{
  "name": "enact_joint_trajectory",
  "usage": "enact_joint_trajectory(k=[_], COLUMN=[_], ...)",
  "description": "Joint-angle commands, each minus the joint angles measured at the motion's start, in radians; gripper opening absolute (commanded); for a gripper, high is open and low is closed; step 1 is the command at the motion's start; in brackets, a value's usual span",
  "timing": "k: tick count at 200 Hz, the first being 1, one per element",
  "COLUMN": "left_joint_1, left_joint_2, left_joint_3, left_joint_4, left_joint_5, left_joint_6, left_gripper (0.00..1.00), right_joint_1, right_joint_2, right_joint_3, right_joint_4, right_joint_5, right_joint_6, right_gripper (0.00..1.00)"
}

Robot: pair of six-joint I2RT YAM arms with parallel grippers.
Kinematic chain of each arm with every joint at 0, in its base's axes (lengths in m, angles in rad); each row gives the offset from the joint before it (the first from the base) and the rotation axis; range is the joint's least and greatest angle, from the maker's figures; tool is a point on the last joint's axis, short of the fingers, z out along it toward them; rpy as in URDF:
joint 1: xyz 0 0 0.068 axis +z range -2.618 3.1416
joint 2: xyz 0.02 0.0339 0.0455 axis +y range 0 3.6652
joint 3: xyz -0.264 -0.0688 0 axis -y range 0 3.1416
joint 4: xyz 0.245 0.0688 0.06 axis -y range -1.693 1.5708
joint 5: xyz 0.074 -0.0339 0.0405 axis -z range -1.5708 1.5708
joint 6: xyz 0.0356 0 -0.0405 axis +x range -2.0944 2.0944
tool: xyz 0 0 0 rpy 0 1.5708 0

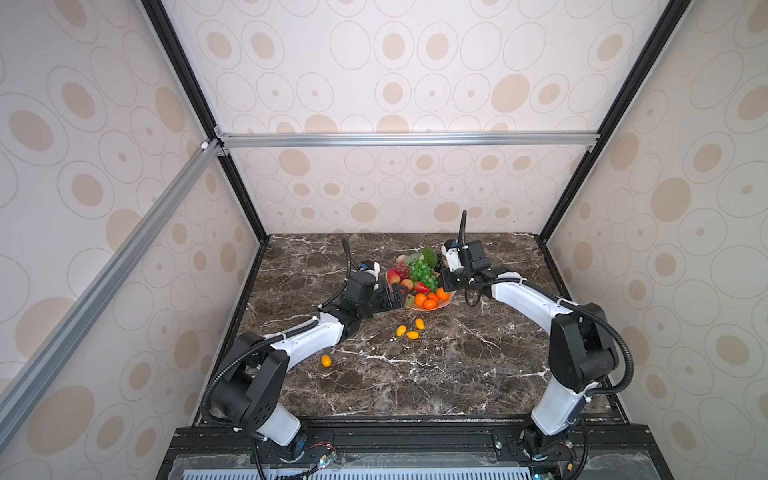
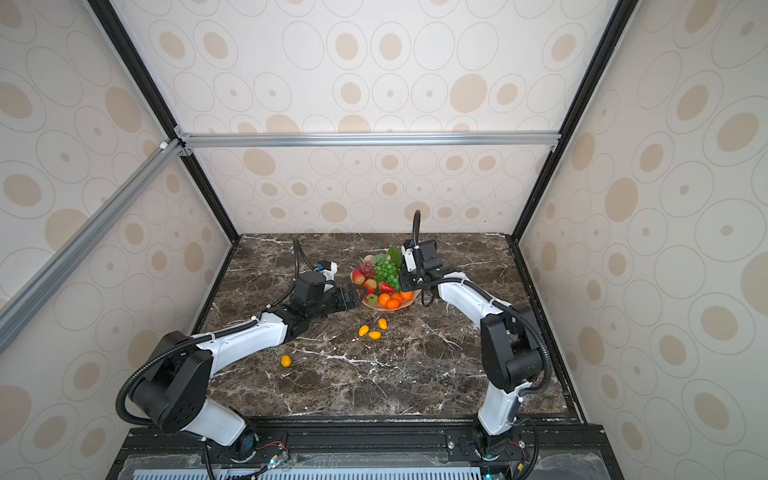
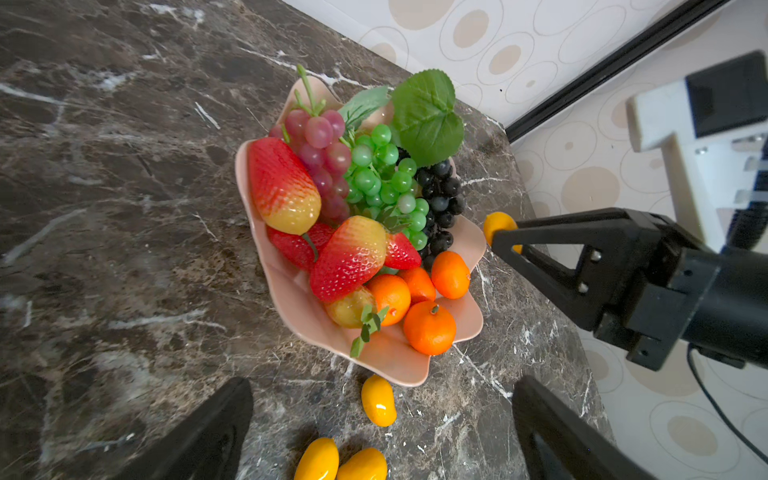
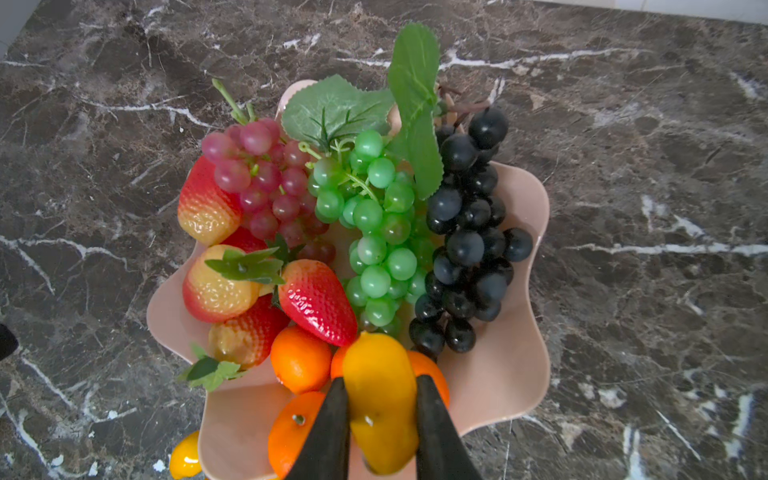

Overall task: Place and organize the fake fruits in the fruit bowl
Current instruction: 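Carry the yellow fruit over the bowl while the left gripper approaches, then lower the yellow fruit into the bowl and open the right gripper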

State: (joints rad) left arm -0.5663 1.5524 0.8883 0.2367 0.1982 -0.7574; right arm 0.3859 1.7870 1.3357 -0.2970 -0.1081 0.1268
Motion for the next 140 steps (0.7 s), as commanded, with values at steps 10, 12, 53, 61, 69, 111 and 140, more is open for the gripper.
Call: enact_joint_trajectory(k=[10,12,53,61,69,111,140], left_joint_1=[-0.024,-0.024,-0.030,-0.029,-0.030,-0.030,-0.030], left_joint_2=[0.027,0.028,0.048,0.049,0.052,0.046,0.040], left_joint_3=[0.060,0.061,0.078,0.079,0.081,0.079,0.071], left_joint_4=[-0.022,-0.022,-0.030,-0.032,-0.033,-0.051,-0.054], left_joint_5=[-0.020,-0.020,-0.014,-0.014,-0.012,-0.019,-0.022], left_joint_6=[0.026,0.027,0.030,0.031,0.032,0.039,0.038], left_gripper=[0.98,0.98,0.98,0.98,0.98,0.98,0.98], right_joint_1=[-0.002,-0.001,-0.001,-0.002,-0.001,-0.001,-0.001], right_joint_2=[0.059,0.062,0.129,0.140,0.150,0.175,0.179], right_joint_3=[0.066,0.069,0.132,0.141,0.149,0.163,0.167], right_joint_4=[-0.075,-0.078,-0.124,-0.134,-0.144,-0.159,-0.168], right_joint_5=[-0.028,-0.029,-0.081,-0.088,-0.097,-0.115,-0.114], right_joint_6=[-0.008,-0.009,-0.023,-0.025,-0.028,-0.032,-0.035], right_gripper=[0.23,0.23,0.23,0.23,0.23,0.29,0.36])
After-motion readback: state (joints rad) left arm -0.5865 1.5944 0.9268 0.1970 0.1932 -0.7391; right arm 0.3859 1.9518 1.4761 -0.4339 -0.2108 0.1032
